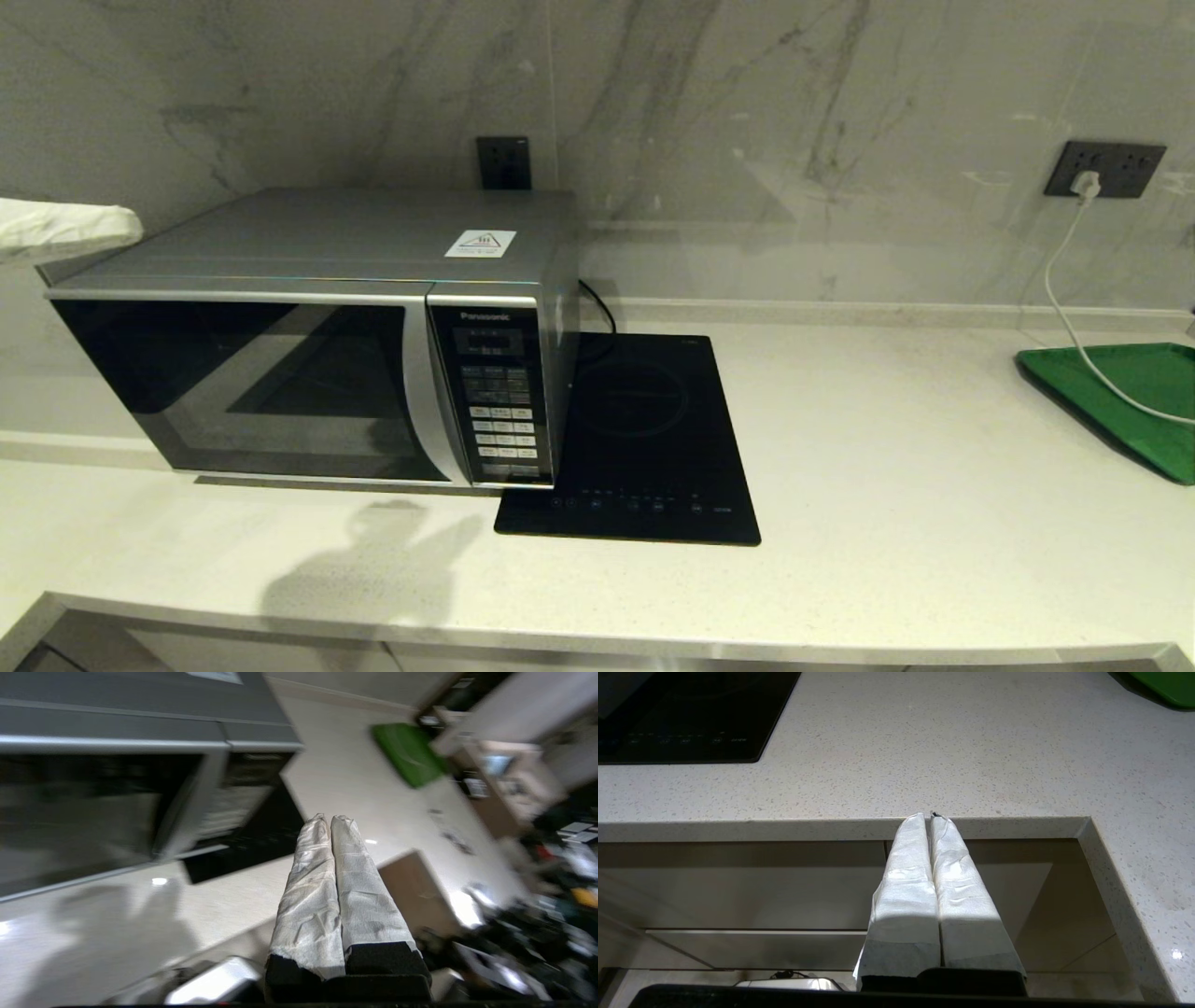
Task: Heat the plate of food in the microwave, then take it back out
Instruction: Open the microwave oven
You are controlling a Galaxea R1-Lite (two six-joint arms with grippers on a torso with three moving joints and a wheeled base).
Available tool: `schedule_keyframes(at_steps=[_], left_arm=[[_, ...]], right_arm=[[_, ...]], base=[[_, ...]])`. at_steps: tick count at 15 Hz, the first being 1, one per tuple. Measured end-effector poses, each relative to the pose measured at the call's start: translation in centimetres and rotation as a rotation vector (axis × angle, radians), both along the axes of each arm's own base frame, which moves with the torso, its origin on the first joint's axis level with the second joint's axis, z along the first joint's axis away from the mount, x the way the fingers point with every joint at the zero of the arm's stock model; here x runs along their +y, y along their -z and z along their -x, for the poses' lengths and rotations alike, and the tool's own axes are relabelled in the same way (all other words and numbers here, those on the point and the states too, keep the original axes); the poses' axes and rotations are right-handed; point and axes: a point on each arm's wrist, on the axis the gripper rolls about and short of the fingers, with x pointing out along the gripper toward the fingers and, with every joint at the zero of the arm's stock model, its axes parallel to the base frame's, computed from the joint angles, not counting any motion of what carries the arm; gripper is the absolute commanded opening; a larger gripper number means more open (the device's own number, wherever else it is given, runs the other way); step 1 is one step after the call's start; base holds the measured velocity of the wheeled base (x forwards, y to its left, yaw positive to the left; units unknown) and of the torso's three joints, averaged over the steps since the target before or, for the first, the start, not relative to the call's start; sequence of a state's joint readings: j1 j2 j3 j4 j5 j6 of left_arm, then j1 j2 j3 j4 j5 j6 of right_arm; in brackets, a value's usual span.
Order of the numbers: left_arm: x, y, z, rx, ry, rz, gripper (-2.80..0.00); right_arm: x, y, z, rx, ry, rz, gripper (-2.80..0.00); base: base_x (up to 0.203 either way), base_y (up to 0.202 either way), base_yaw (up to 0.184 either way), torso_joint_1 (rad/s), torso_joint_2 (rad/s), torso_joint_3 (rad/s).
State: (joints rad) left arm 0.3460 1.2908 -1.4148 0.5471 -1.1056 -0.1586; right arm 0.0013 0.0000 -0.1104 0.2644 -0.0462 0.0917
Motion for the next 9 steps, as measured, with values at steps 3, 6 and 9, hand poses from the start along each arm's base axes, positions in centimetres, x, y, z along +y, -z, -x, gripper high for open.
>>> schedule_keyframes(at_steps=[3, 6, 9], left_arm=[[1.9, 2.9, -0.4, 0.061, 0.144, 0.165, -2.80], [2.9, 7.6, -1.5, 0.113, 0.152, 0.199, 0.00], [3.4, 12.3, -3.4, 0.141, 0.163, 0.157, 0.00]], right_arm=[[0.0, 0.0, 0.0, 0.000, -0.001, 0.000, -2.80], [0.0, 0.0, 0.0, 0.000, -0.001, 0.000, -2.80], [0.0, 0.0, 0.0, 0.000, 0.000, 0.000, -2.80]], base=[[0.000, 0.000, 0.000, 0.000, 0.00, 0.000], [0.000, 0.000, 0.000, 0.000, 0.00, 0.000], [0.000, 0.000, 0.000, 0.000, 0.00, 0.000]])
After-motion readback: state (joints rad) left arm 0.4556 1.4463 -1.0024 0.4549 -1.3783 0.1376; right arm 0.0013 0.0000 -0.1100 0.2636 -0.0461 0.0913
